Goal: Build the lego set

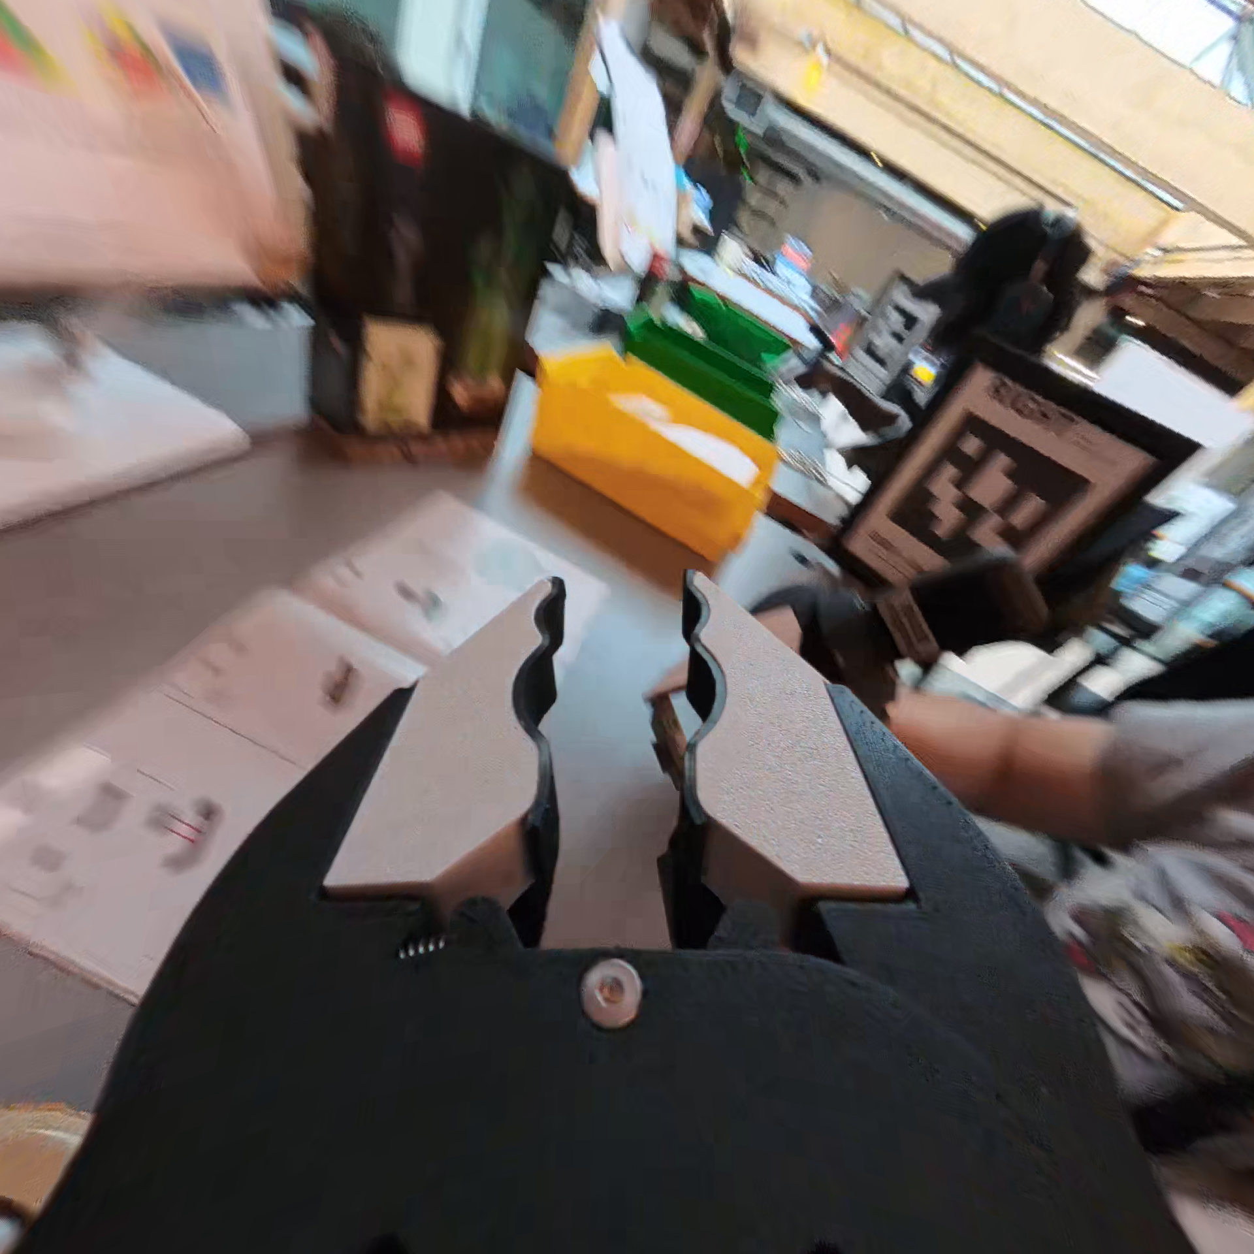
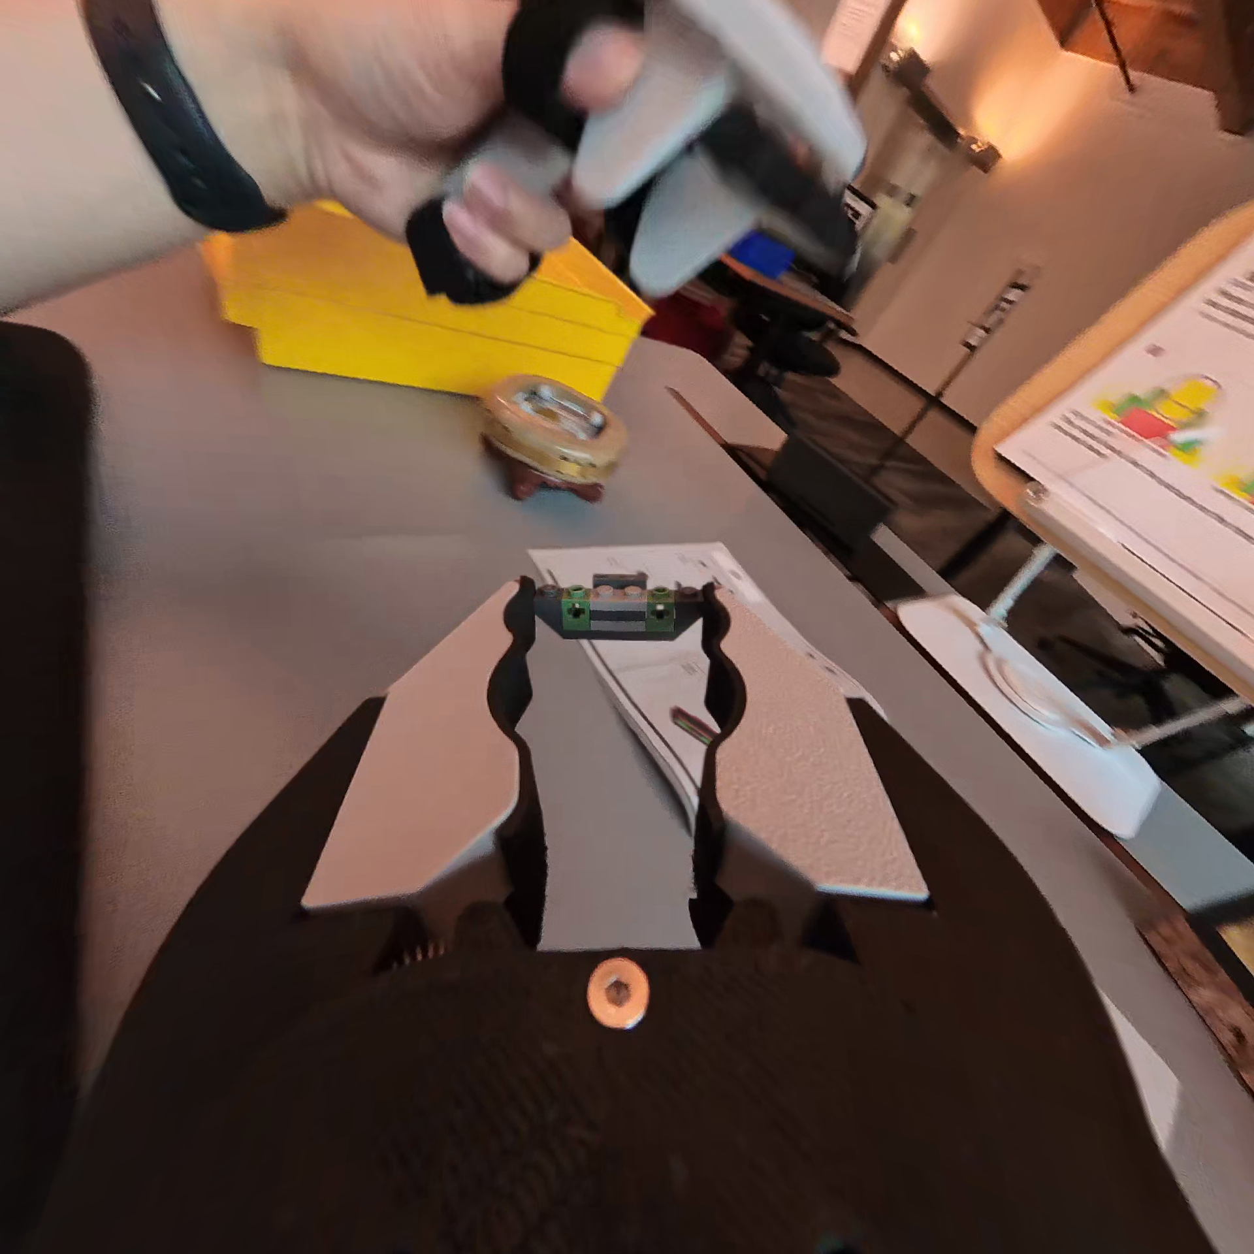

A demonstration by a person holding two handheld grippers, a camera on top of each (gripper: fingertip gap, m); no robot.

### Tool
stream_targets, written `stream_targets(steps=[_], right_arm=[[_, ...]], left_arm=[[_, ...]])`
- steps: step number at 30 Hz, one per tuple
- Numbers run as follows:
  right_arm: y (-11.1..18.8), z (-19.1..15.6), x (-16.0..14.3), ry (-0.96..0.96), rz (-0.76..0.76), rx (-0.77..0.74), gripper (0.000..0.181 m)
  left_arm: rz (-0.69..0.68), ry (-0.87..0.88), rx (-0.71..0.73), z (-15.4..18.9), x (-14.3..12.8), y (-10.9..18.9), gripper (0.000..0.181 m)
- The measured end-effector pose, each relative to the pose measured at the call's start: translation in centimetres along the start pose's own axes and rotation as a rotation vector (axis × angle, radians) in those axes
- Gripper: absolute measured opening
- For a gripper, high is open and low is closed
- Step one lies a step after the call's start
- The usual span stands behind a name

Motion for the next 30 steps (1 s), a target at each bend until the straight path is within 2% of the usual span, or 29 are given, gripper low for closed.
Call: stream_targets(steps=[3, 6, 9, 12, 16, 20, 23, 27, 30], right_arm=[[0.3, 2.1, -1.1, 0.0, -0.045, -0.075, 0.048], [1.2, 4.2, -1.5, -0.022, -0.076, -0.151, 0.048], [3.1, 4.2, -0.3, -0.062, -0.062, -0.199, 0.048], [4.2, 2.7, 0.8, -0.095, 0.006, -0.202, 0.048], [2.5, 3.2, 0.1, -0.097, -0.042, -0.186, 0.048], [0.4, 5.6, 0.4, -0.068, -0.083, -0.201, 0.048], [-0.5, 7.3, 0.7, -0.049, -0.083, -0.232, 0.048], [-1.5, 9.7, 0.9, -0.031, -0.041, -0.328, 0.048], [-1.3, 11.3, 0.3, -0.034, -0.01, -0.447, 0.048]], left_arm=[[0.164, -0.055, 0.102, -1.1, 2.8, 0.1, 0.032], [0.224, 0.001, 0.073, -1.8, 2.1, -0.1, 0.028], [0.153, 0.086, 0.064, -2.0, 0.3, 0.3, 0.026], [0.106, 0.114, 0.068, 0.1, 0.1, 1.9, 0.021], [0.174, 0.002, 0.153, 1.7, 2.2, 3.8, 0.017], [0.181, -0.055, 0.129, 1.8, 3.7, 3.7, 0.017], [0.207, -0.119, 0.088, 1.5, 2.6, 3.2, 0.015], [0.209, -0.143, 0.154, -1.3, -0.9, 2.3, 0.013], [0.237, -0.166, 0.208, -2.8, -1.6, 2.2, 0.018]])
Point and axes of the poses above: each gripper's, where its closed fingertips meet, y back along the fingers, x out of its top, z = x × y across the jaws, the point moved 6 cm from there along y, back along the fingers, and after that the axes turned 1 degree about -y, right-handed, at the moved point
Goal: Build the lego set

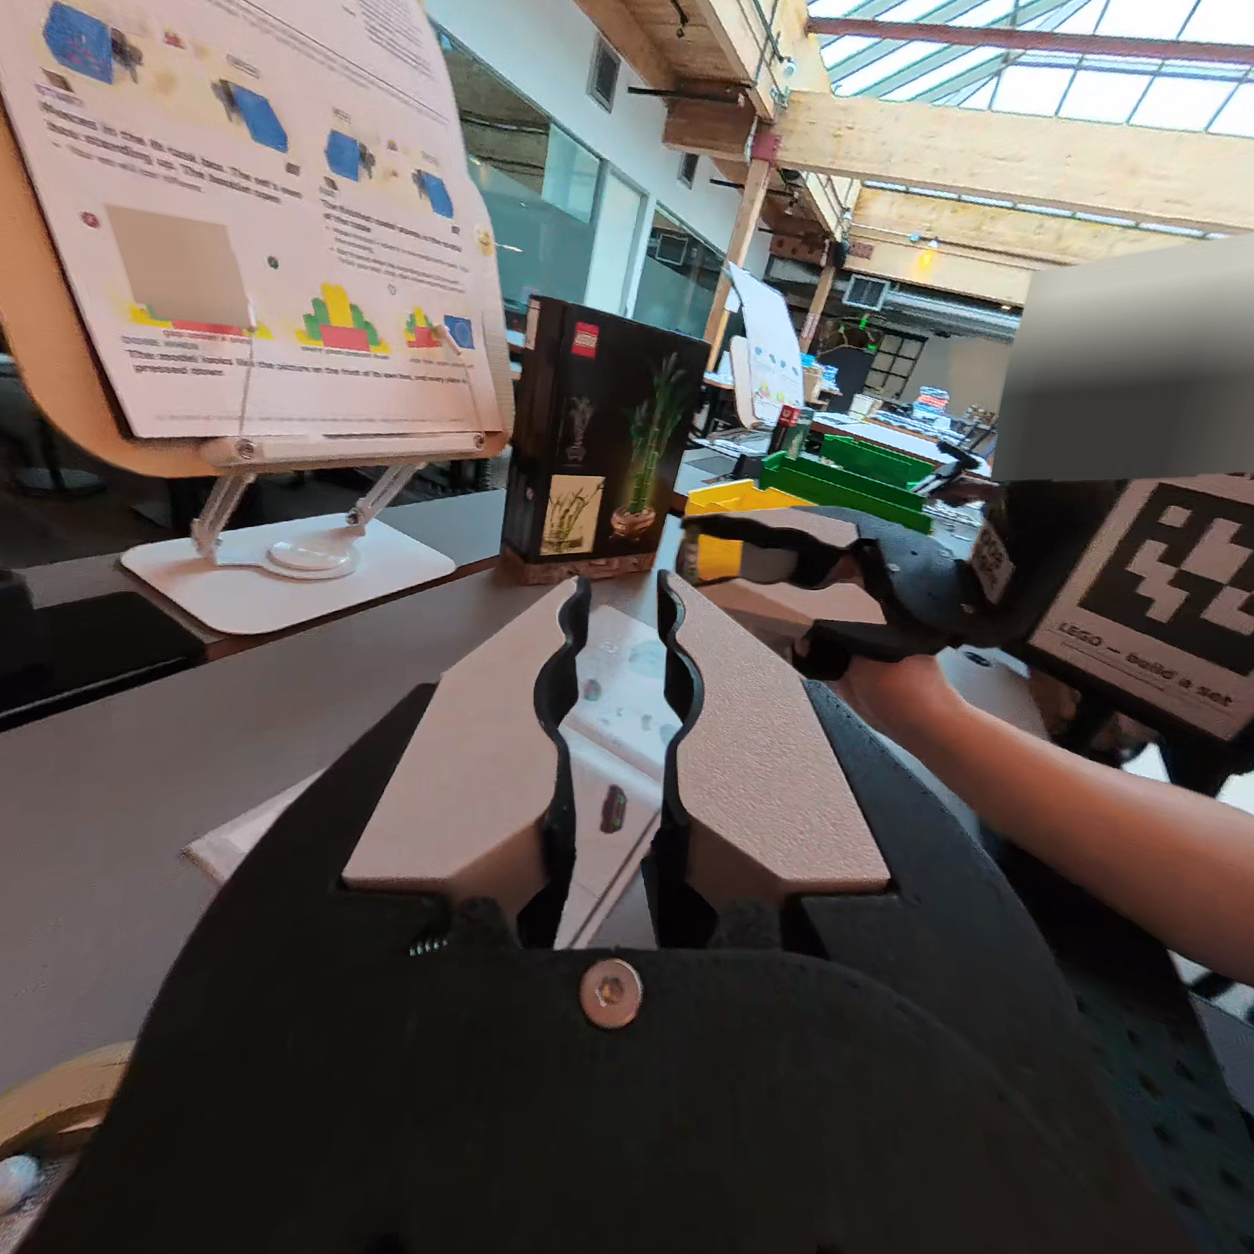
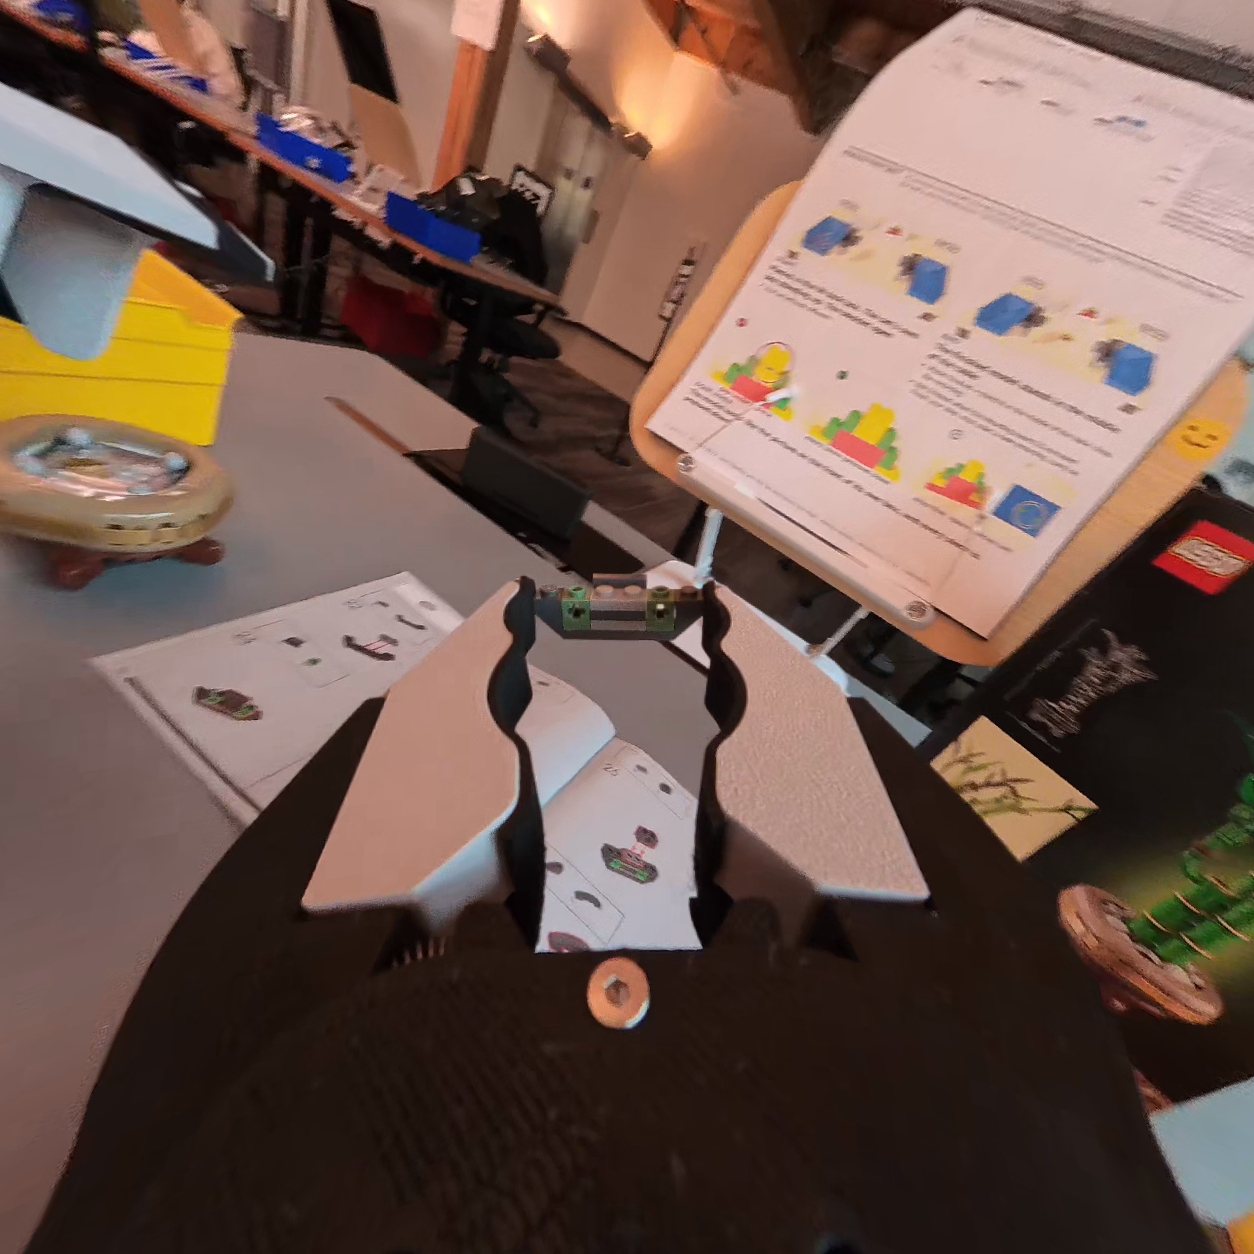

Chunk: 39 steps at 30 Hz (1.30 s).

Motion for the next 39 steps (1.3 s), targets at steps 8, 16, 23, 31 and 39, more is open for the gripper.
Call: stream_targets(steps=[8, 16, 23, 31, 39], right_arm=[[1.4, -0.7, -2.0, -0.048, -0.057, -0.018, 0.048], [2.0, -0.2, -1.0, -0.117, -0.038, -0.025, 0.048], [2.2, -0.7, -1.0, -0.117, -0.042, -0.029, 0.048], [2.2, -1.0, -1.0, -0.118, -0.04, -0.015, 0.048], [2.7, -1.5, 0.0, -0.079, 0.01, 0.001, 0.048]], left_arm=[[-0.019, -0.193, 0.242, -2.3, -2.0, -0.8, 0.029], [0.05, -0.067, 0.082, -0.5, -1.7, -1.2, 0.035], [0.041, 0.024, 0.023, -0.9, -2.0, -1.4, 0.036], [0.038, -0.015, 0.031, -0.7, -1.8, -1.1, 0.032], [0.063, 0.059, -0.045, -0.2, -1.7, -1.3, 0.031]])
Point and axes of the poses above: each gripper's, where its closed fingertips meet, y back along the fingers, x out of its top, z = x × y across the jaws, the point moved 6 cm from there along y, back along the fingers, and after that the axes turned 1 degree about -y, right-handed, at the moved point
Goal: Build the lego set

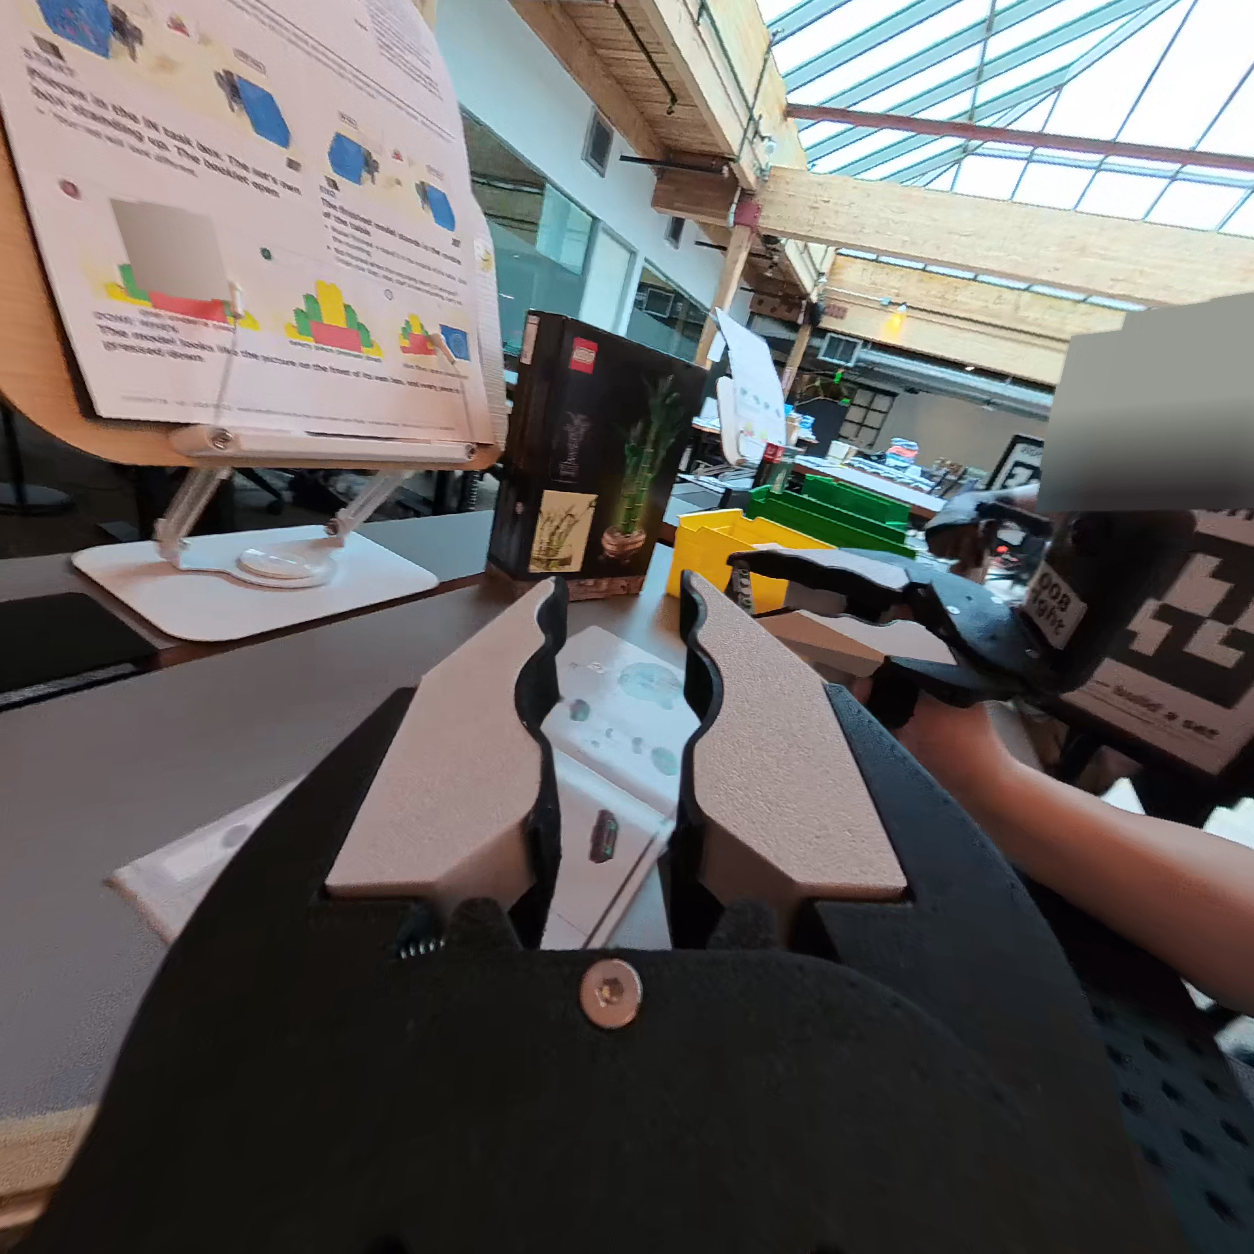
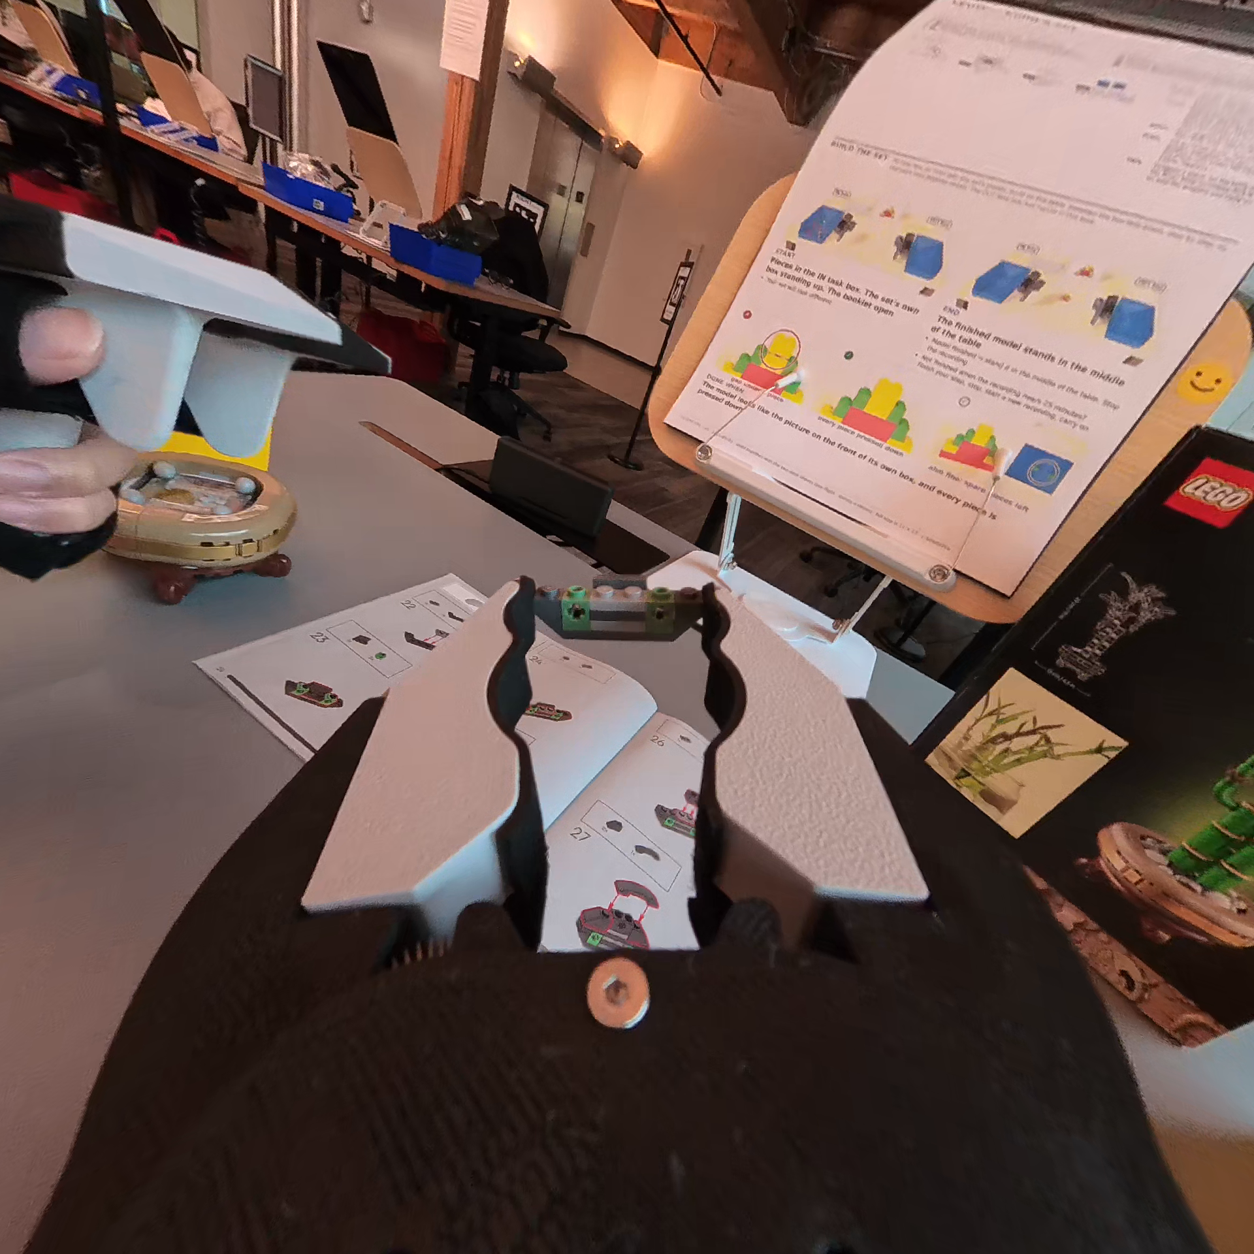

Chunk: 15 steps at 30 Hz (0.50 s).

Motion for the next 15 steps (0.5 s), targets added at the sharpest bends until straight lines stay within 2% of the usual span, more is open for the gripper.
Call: stream_targets(steps=[2, 5, 11, 15], right_arm=[[0.01, -0.27, 0.14, 0.028, 0.009, 0.009, 0.048], [-0.01, -0.36, 0.28, 0.03, 0.026, 0.026, 0.048], [0.2, -0.29, 0.64, -0.032, 0.06, 0.075, 0.048], [0.39, -0.45, 1.01, -0.003, 0.096, 0.087, 0.048]], left_arm=[[-0.013, 0.038, -0.023, -0.02, -0.27, -0.23, 0.033], [0.014, 0.007, 0.032, -0.45, -0.02, 0.0, 0.04], [0.031, -0.042, 0.017, 0.2, 0.68, 0.27, 0.04], [0.039, -0.061, 0.02, 0.31, 0.55, 0.13, 0.036]])
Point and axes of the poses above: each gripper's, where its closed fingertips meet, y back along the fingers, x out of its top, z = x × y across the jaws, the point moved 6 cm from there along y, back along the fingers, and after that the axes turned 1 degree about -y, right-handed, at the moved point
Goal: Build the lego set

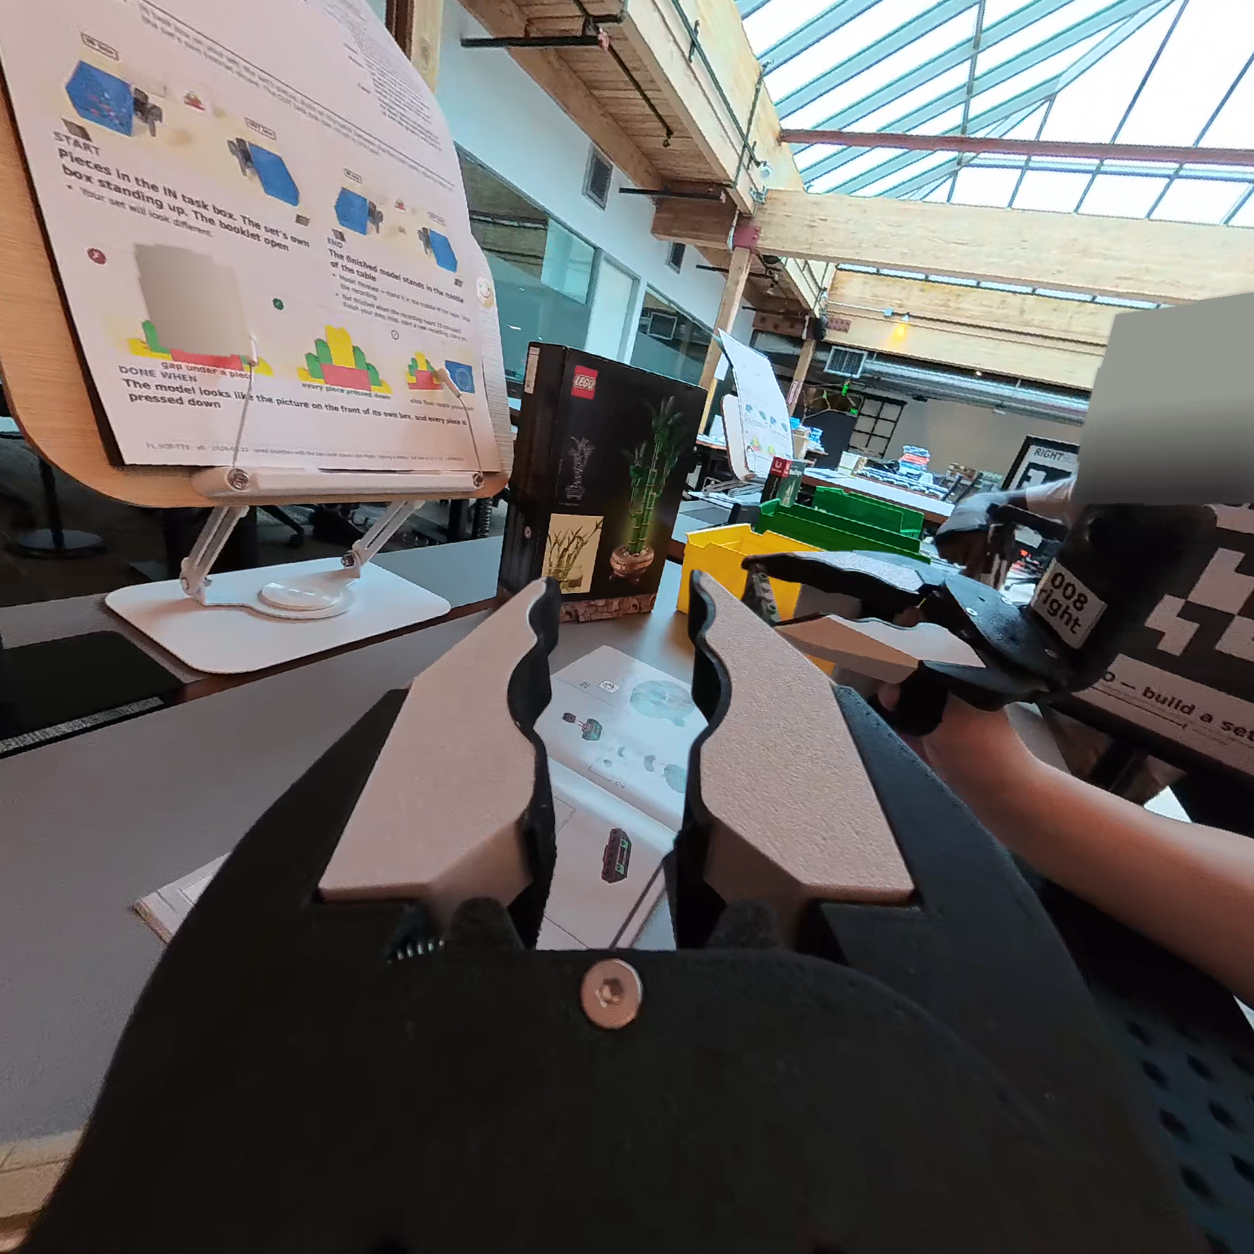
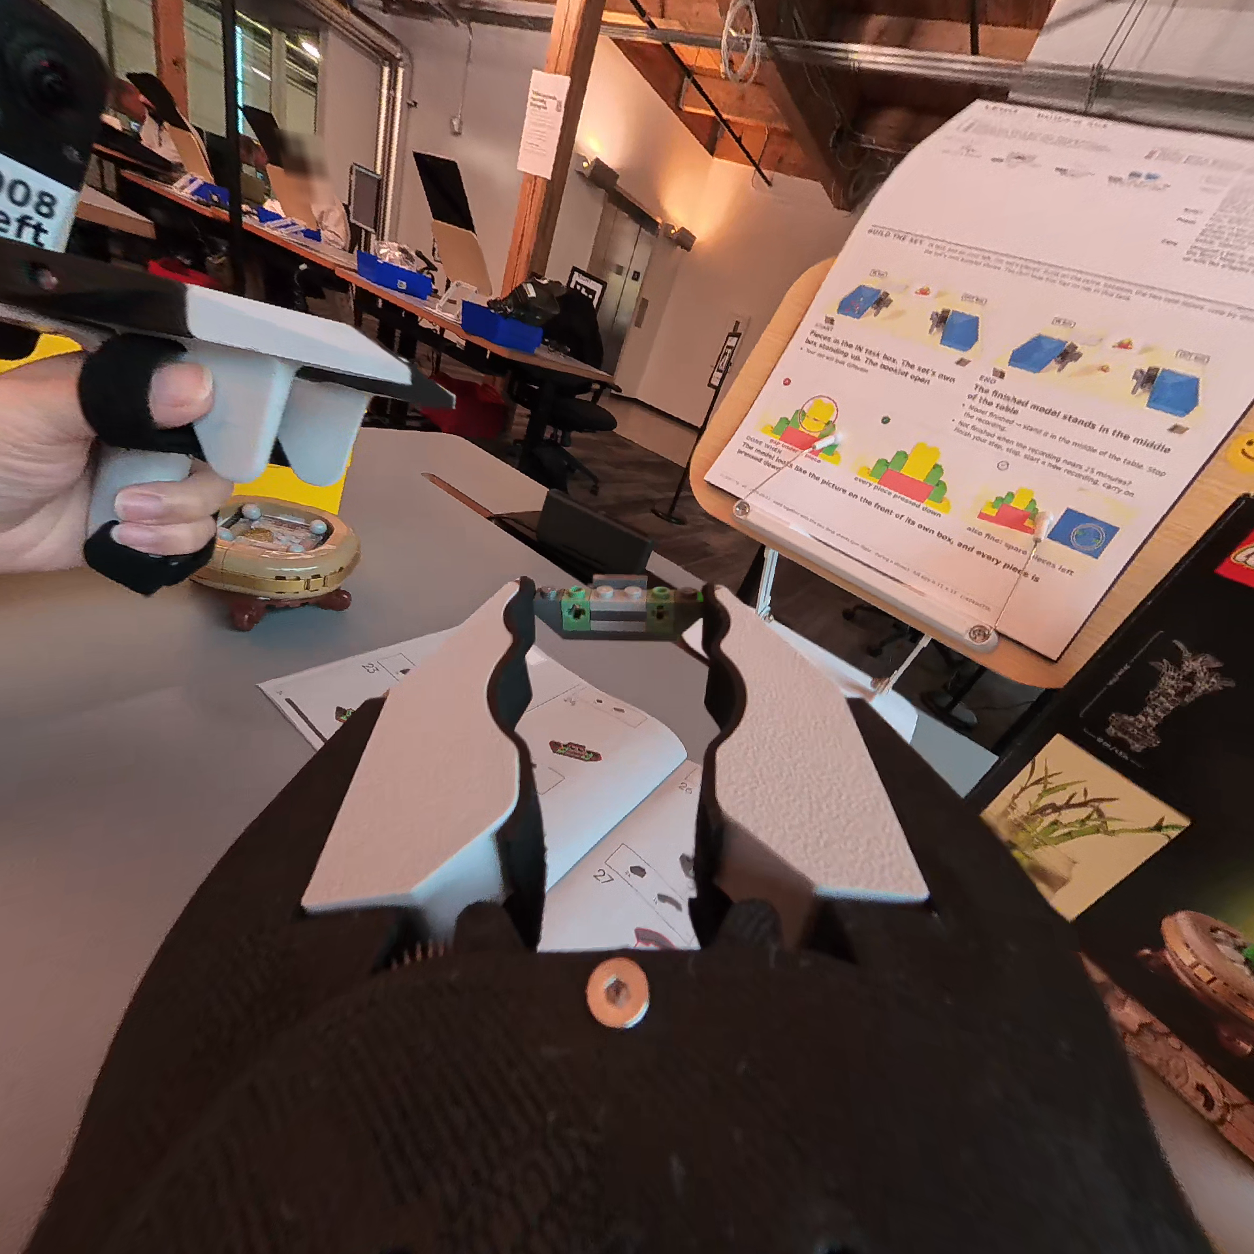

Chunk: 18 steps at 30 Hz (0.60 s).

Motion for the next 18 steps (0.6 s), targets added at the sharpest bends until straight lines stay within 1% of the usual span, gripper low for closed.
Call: stream_targets(steps=[3, 11, 15, 18], right_arm=[[0.1, -0.5, 0.3, 0.076, 0.028, 0.012, 0.048], [-0.2, -1.6, 0.1, 0.192, -0.011, 0.013, 0.048], [0.2, -0.3, 0.5, 0.178, 0.007, -0.089, 0.048], [1.1, 1.7, 1.0, 0.087, 0.042, -0.215, 0.048]], left_arm=[[0.001, 0.007, 0.001, -0.1, 0.0, 0.0, 0.036], [-0.025, -0.022, 0.018, -0.2, -0.2, -0.1, 0.035], [-0.028, -0.038, 0.044, -0.4, -0.2, 0.0, 0.035], [0.018, -0.078, 0.106, -0.8, 0.4, 0.5, 0.033]])
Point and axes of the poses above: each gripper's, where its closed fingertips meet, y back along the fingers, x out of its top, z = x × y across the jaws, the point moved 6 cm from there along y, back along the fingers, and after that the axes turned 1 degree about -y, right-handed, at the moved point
